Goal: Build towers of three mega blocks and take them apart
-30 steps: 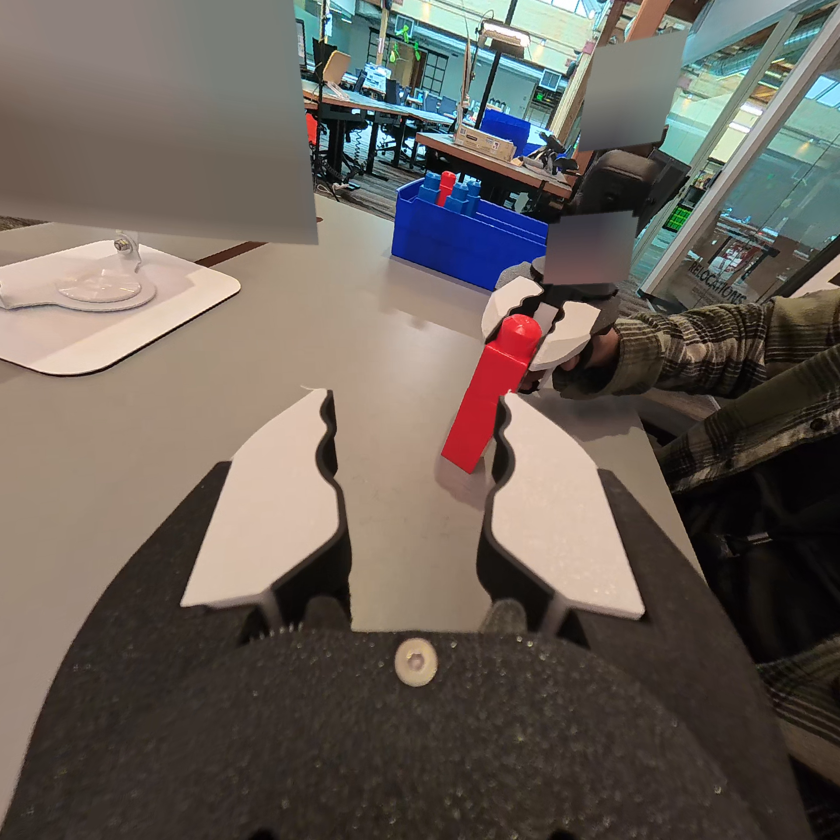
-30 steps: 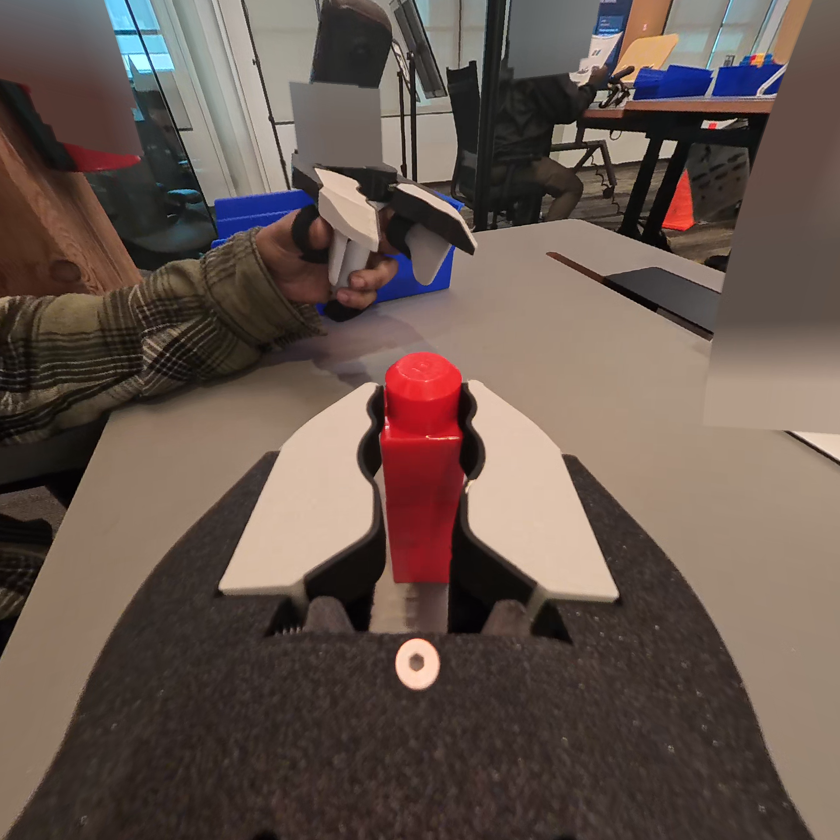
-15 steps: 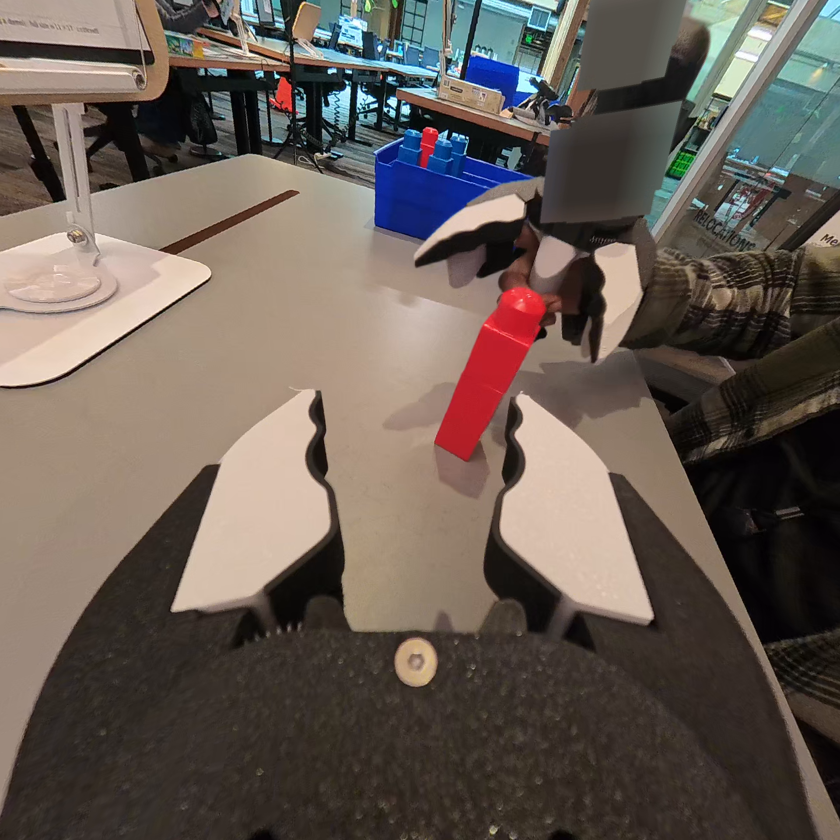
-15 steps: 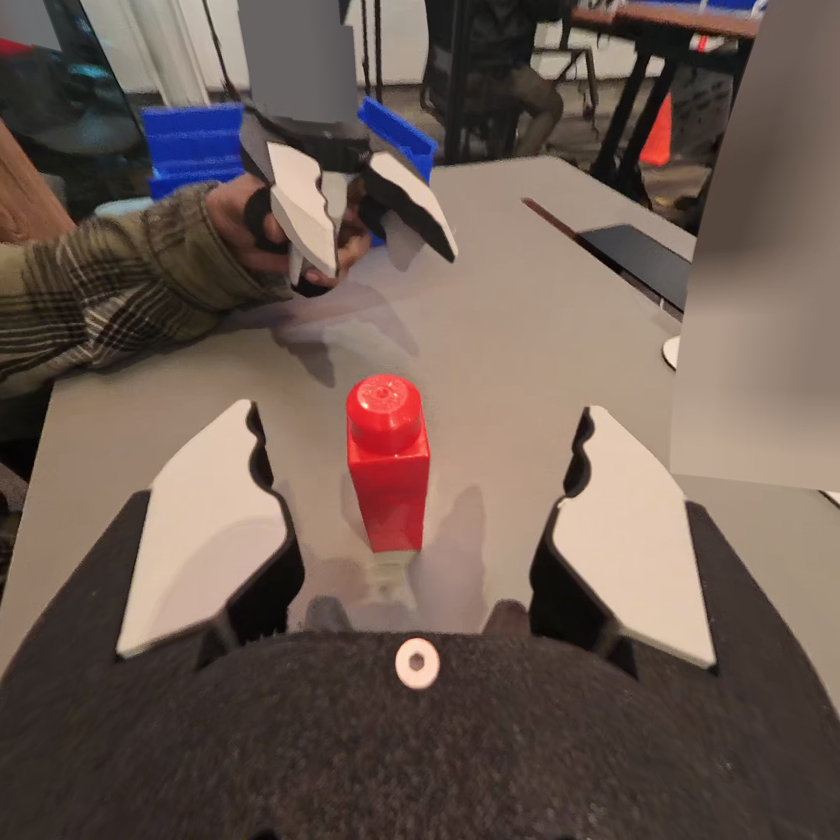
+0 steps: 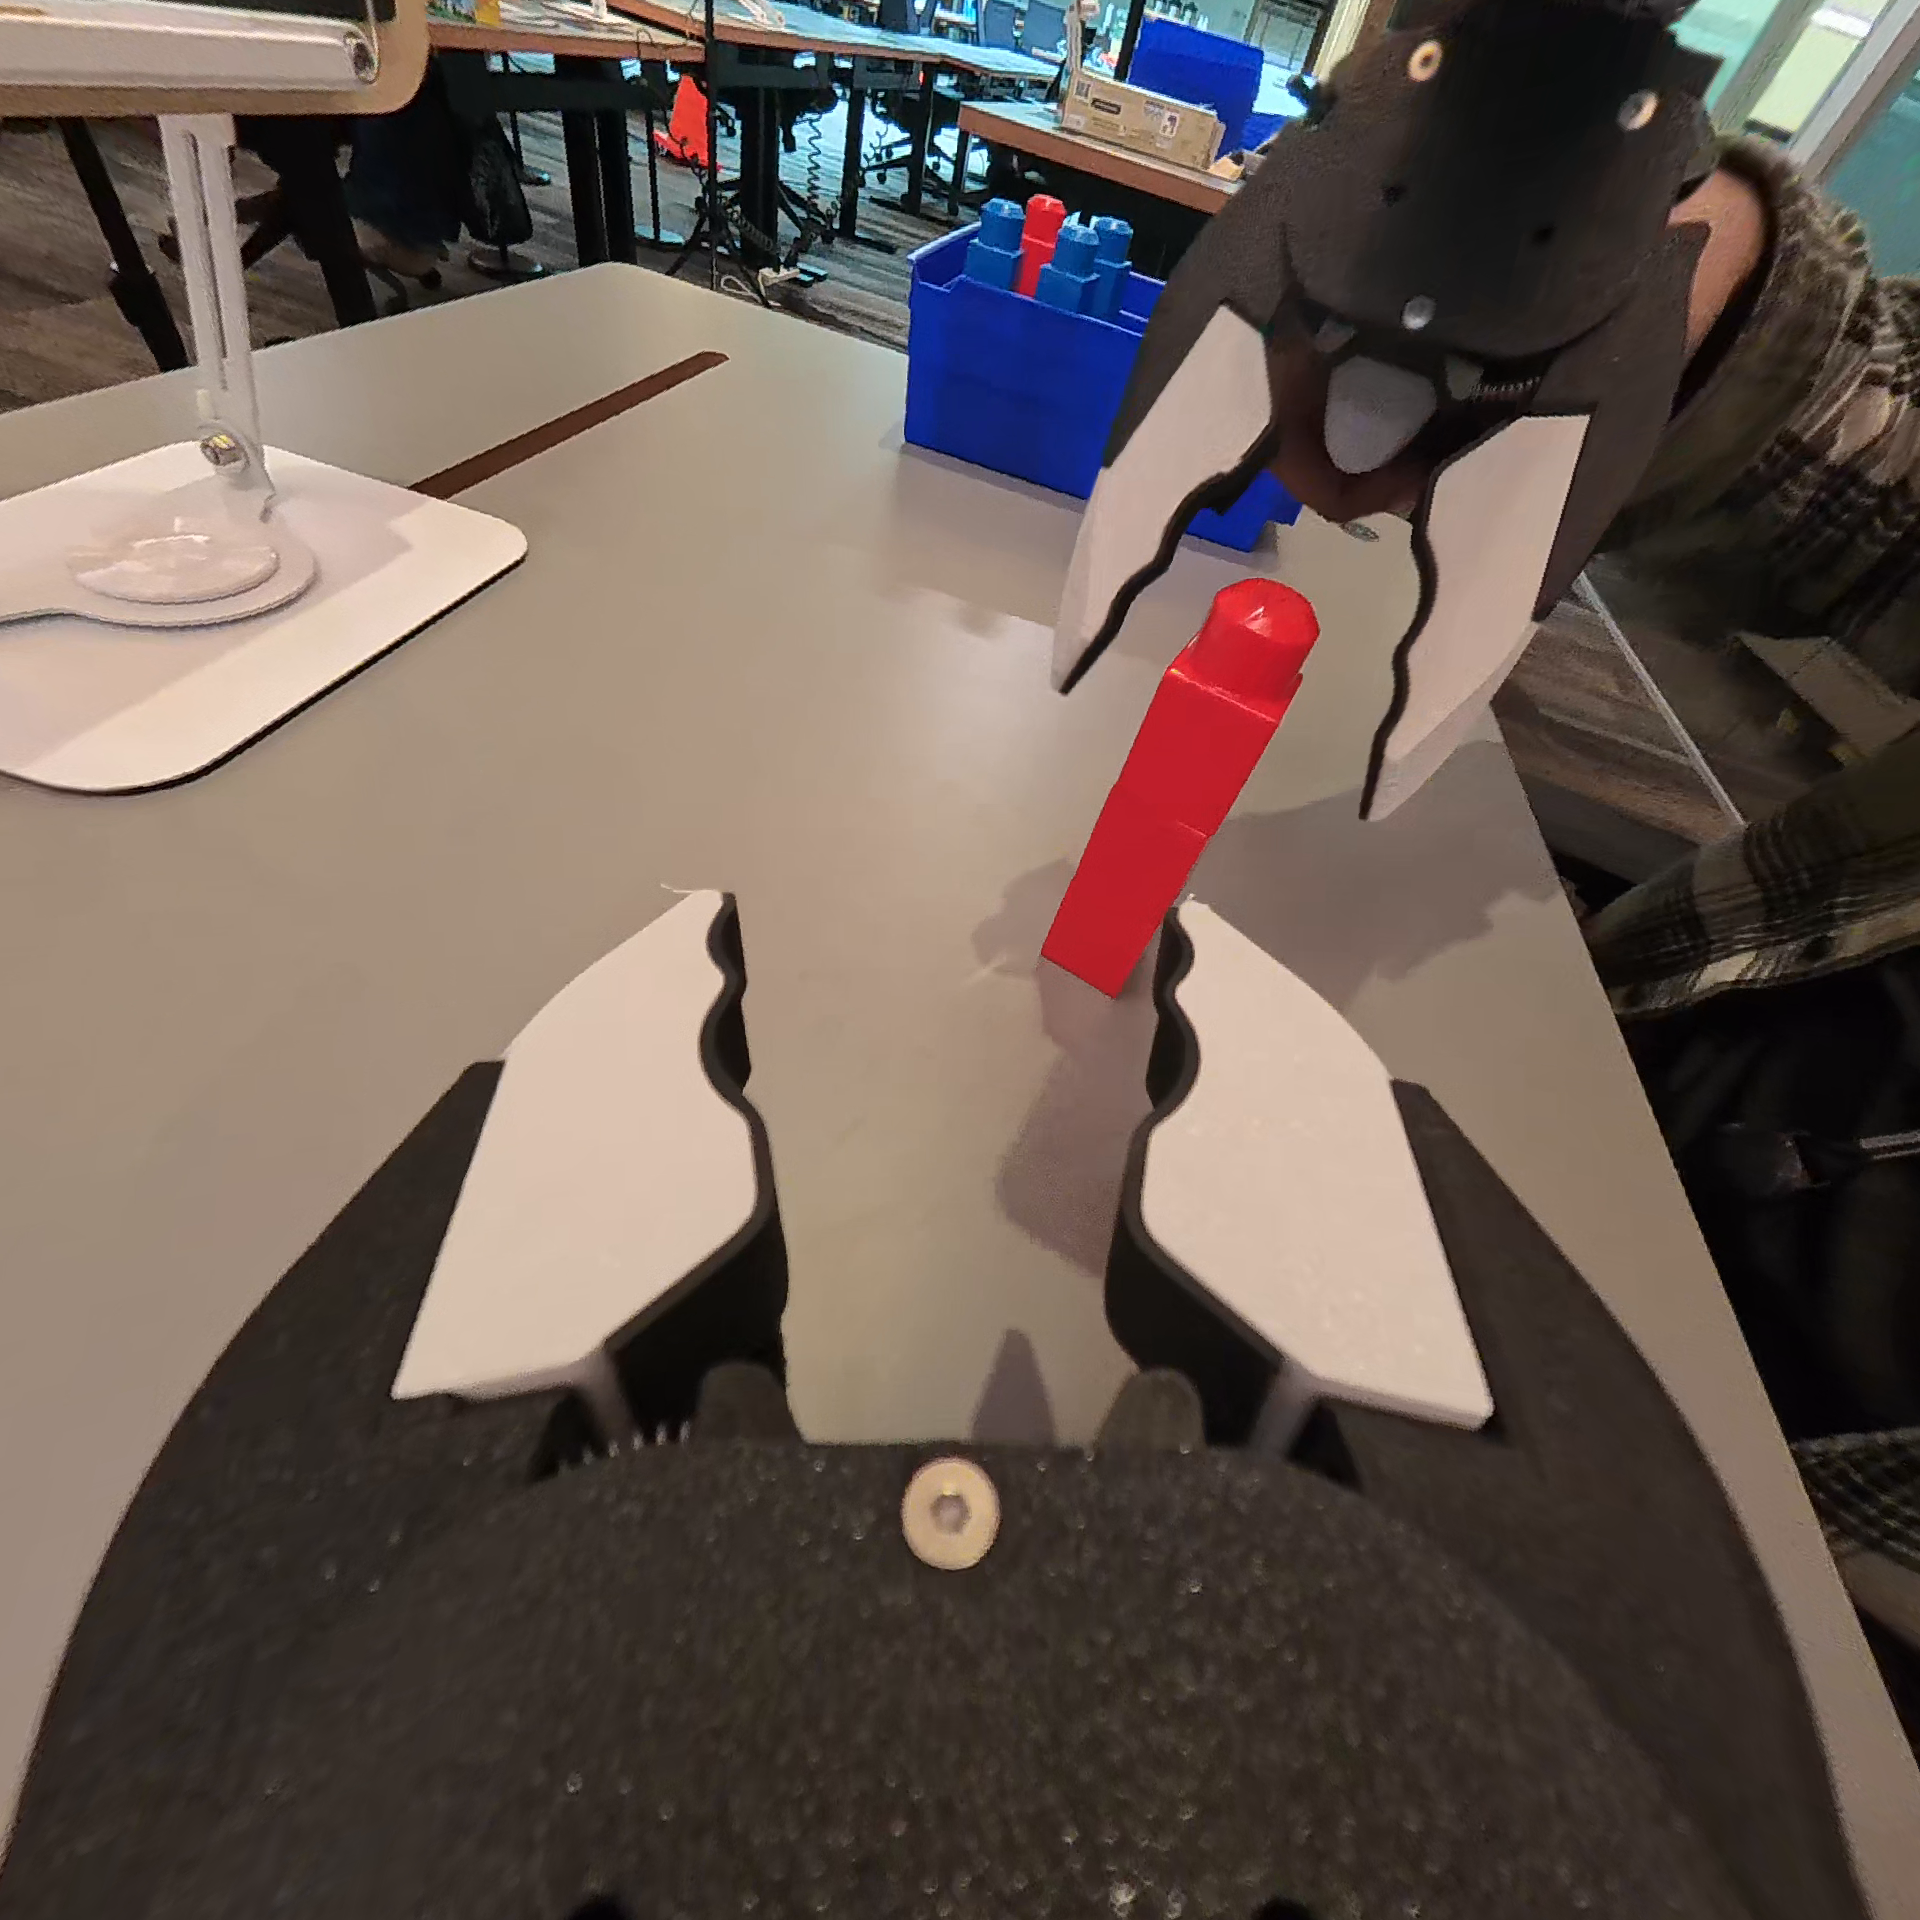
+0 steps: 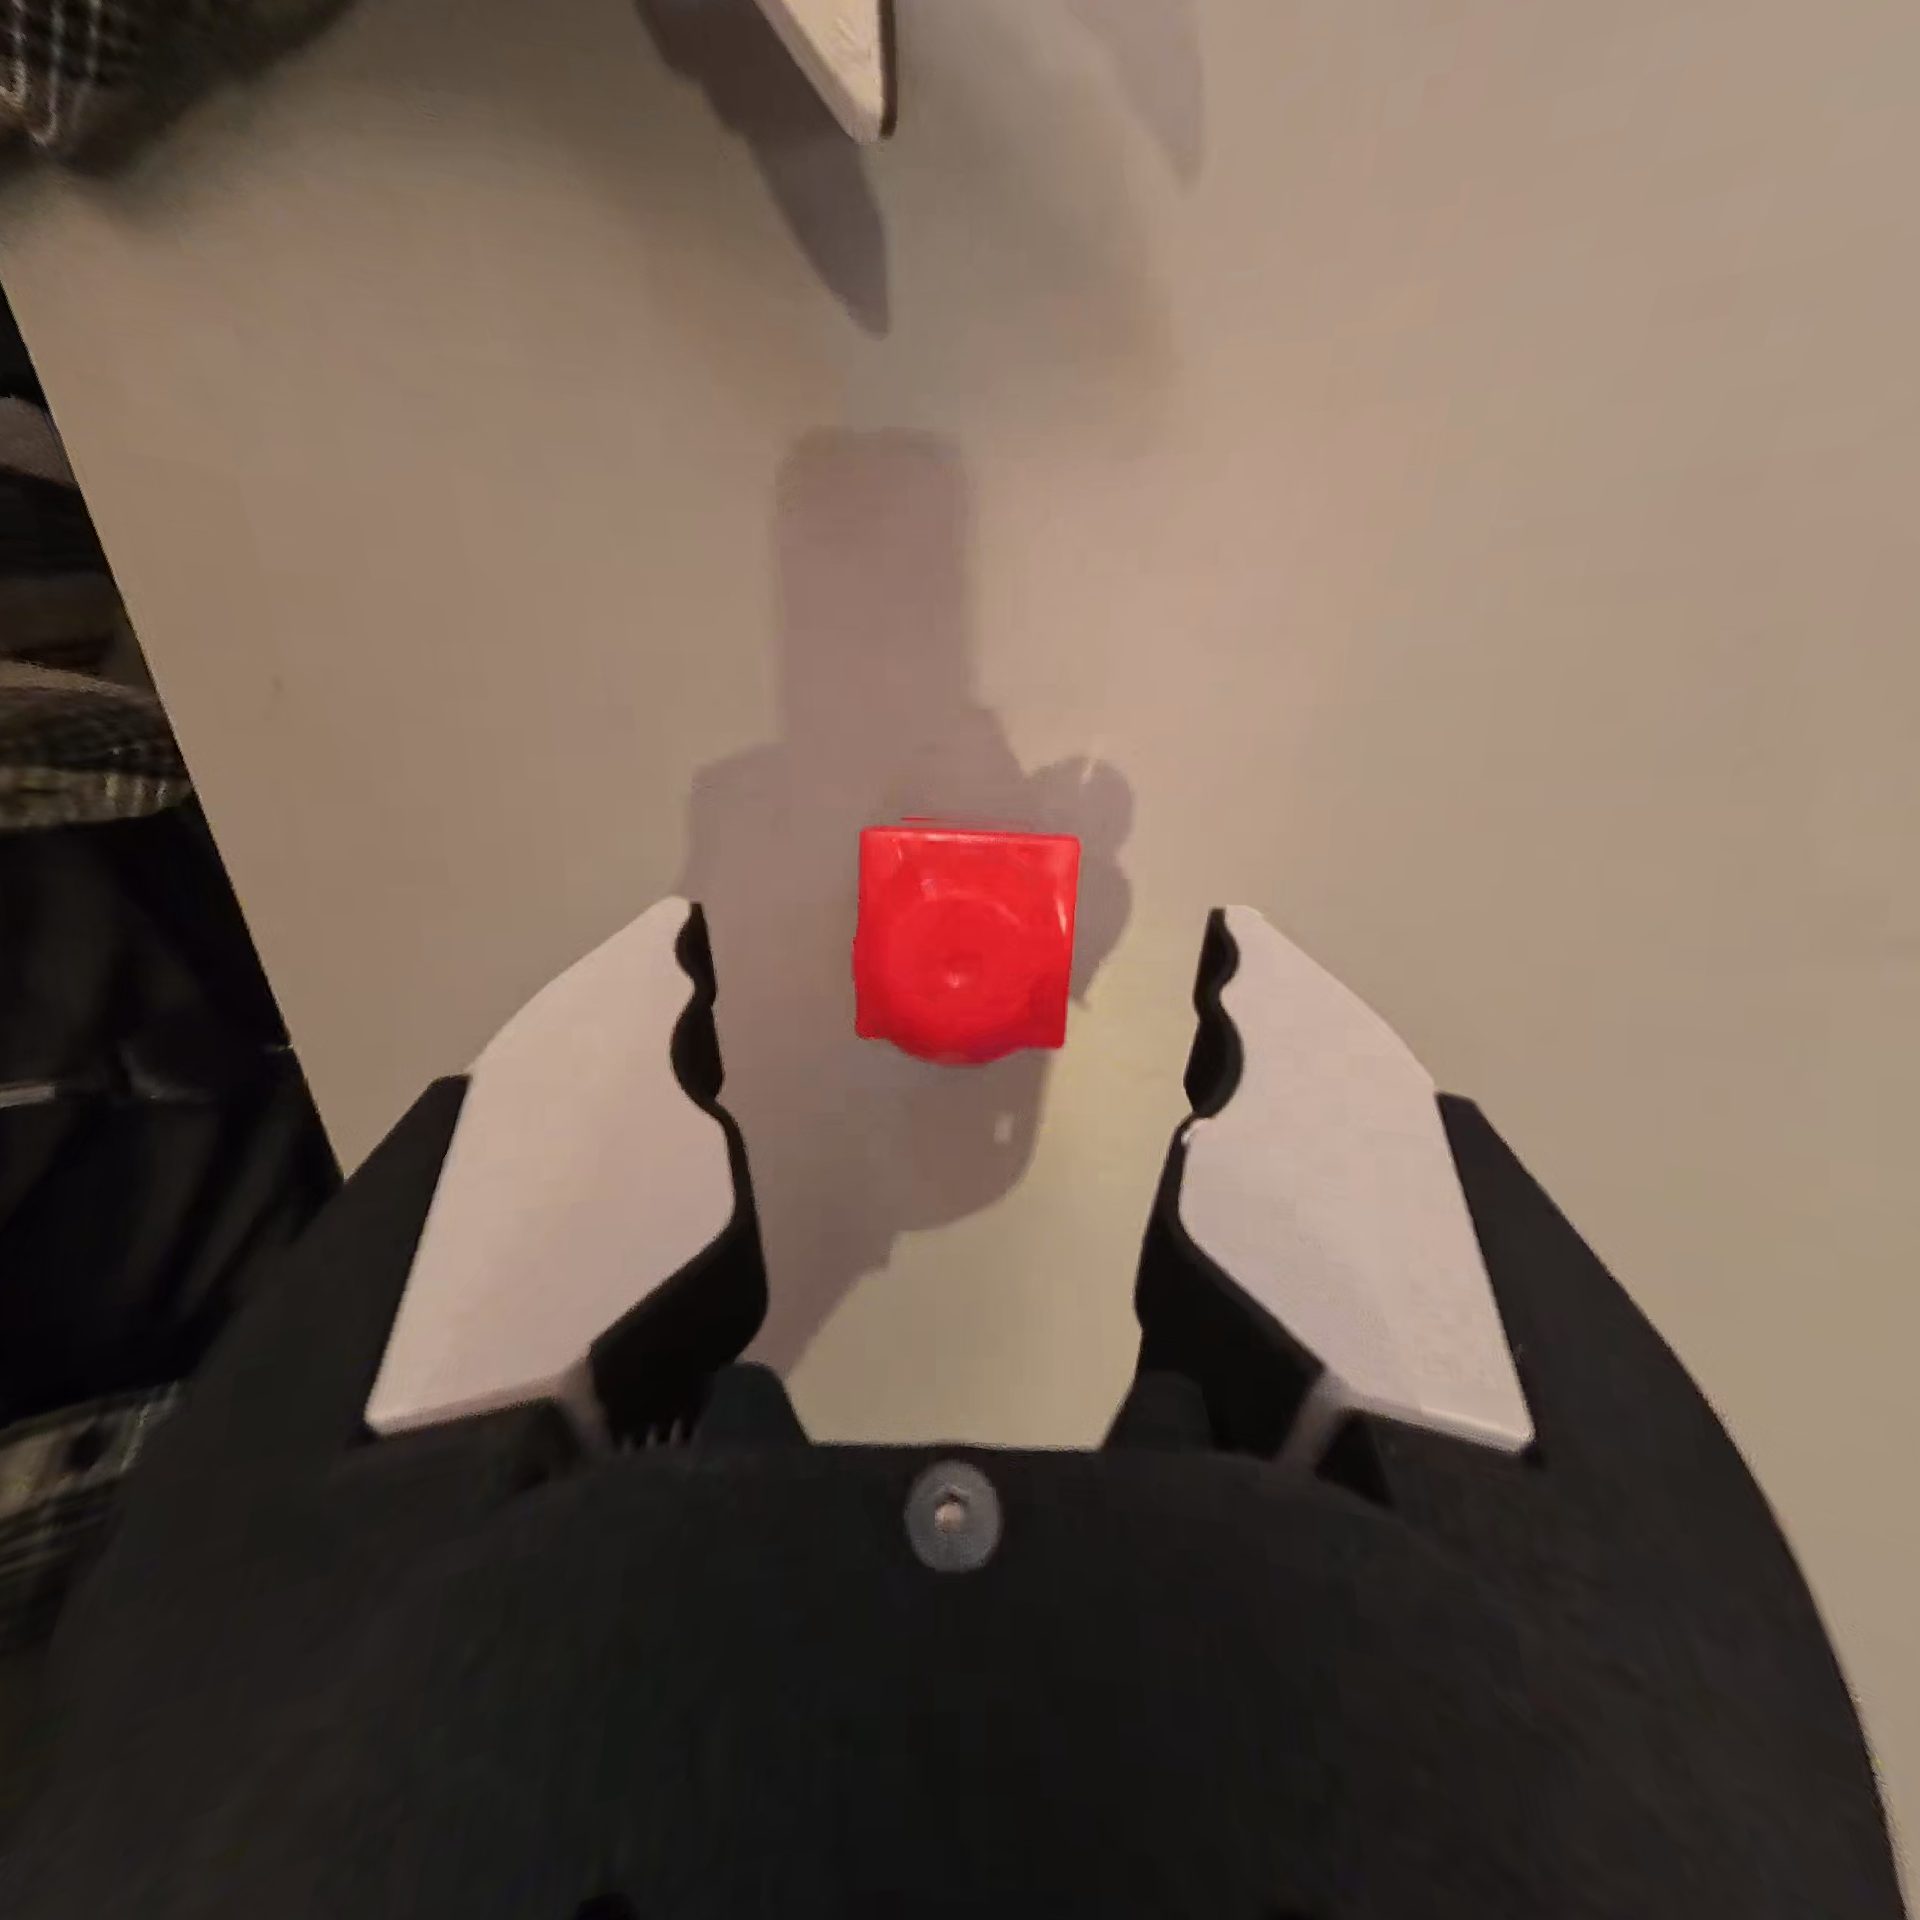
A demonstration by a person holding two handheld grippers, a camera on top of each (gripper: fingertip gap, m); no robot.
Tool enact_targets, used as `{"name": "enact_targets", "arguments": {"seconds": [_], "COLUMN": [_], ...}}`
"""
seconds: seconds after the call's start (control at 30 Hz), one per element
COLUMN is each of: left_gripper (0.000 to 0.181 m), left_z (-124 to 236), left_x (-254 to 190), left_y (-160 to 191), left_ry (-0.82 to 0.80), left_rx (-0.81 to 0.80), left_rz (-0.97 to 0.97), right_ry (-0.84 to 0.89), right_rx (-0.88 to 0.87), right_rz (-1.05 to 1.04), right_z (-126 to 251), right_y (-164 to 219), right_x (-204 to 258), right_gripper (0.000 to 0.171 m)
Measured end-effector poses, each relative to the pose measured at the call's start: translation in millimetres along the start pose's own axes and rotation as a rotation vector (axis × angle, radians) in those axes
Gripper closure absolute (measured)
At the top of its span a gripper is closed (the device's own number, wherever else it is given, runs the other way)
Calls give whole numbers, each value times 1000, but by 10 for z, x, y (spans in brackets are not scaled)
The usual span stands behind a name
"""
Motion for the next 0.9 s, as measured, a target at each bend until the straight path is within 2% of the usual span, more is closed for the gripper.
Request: {"name": "enact_targets", "arguments": {"seconds": [0.03, 0.13, 0.17, 0.2, 0.3, 0.4, 0.57, 0.7, 0.9], "left_gripper": [106, 106, 106, 107, 107, 108, 111, 112, 112], "left_z": [6, 16, 14, 12, 8, 17, 47, 25, -47], "left_x": [6, 16, 18, 22, 48, 81, 87, 77, 32], "left_y": [2, 8, 14, 22, 64, 88, 57, 54, 43], "left_ry": [-2, -5, -6, -7, -19, -33, -44, -47, -36], "left_rx": [-1, 2, 5, 11, 36, 41, 18, 23, 30], "left_rz": [3, 4, 5, 6, 9, 16, 15, 6, -12], "right_ry": [-14, -63, -90, -117, -87, -109, -95, -61, 128], "right_rx": [48, 155, 182, 201, 233, 278, 250, 180, 115], "right_rz": [-4, -36, -50, -63, -55, -45, -7, 17, 107], "right_z": [-31, -137, -169, -194, -188, -186, -135, 259, 1465], "right_y": [-9, -36, -46, -59, -110, -113, -107, -15, 614], "right_x": [-6, -12, -5, 2, -59, -36, -65, -210, -678], "right_gripper": [85, 93, 100, 118, 130, 132, 131, 131, 132]}}
Point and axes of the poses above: each gripper's, where its closed fingertips meet, z back along the fingers, y out of its underside, x = y × z across the jaws, the point moved 5 cm from there along z, back along the fingers, and after that the axes turned 7 degrees about -z, right-handed, at the moved point
